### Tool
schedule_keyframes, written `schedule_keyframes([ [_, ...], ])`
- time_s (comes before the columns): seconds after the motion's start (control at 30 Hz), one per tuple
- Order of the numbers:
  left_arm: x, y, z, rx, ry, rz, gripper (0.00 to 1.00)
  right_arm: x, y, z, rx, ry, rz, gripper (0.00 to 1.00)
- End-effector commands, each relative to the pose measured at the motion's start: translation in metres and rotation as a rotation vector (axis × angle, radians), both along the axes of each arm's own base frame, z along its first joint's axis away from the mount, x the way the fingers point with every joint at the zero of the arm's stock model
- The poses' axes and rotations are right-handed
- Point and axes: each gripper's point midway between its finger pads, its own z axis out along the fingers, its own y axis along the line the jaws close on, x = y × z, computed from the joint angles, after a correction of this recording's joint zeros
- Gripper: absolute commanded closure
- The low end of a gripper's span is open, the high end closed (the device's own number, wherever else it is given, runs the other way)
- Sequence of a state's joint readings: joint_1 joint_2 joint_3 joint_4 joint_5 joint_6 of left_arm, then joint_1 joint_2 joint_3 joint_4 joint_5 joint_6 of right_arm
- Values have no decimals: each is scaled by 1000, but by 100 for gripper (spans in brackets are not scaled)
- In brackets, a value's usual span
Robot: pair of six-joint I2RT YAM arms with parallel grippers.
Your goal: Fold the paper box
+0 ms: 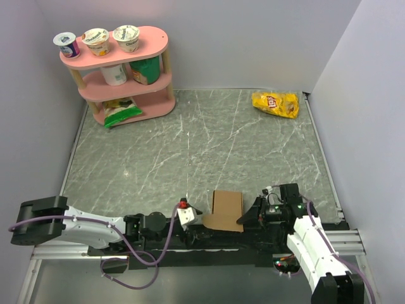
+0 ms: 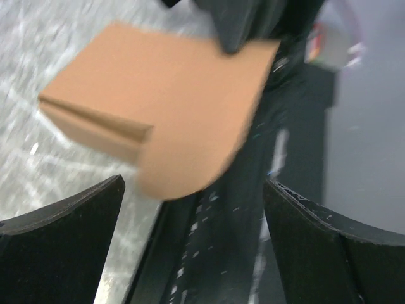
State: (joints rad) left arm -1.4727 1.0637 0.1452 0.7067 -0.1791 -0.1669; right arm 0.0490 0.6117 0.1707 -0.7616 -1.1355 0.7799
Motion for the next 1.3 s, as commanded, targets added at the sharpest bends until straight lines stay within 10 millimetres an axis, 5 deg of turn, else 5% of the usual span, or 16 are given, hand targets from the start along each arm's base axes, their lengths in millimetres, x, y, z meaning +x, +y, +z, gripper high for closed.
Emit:
schedule_keyframes([
  [0.0,-23,-9,52,-204,29,-115,4,3,-12,3,-156,-103,36,40],
  [0.13,-19,1,61,-221,42,-87,4,11,-31,21,-336,-209,101,1],
  [0.27,-6,10,76,-282,57,-38,4,25,-40,35,-423,-295,92,0],
  [0.53,44,22,79,-294,131,104,4,55,-30,-2,-354,-298,-62,0],
  [0.7,65,23,79,-300,145,147,4,76,-27,-1,-335,-389,-83,0],
  [1.0,86,29,61,-277,185,197,4,72,-13,-32,-388,-339,30,0],
  [1.13,89,33,55,-268,187,209,4,71,-8,-43,-376,-308,39,14],
  [1.27,89,31,55,-251,177,186,4,74,-1,-45,-332,-297,50,44],
])
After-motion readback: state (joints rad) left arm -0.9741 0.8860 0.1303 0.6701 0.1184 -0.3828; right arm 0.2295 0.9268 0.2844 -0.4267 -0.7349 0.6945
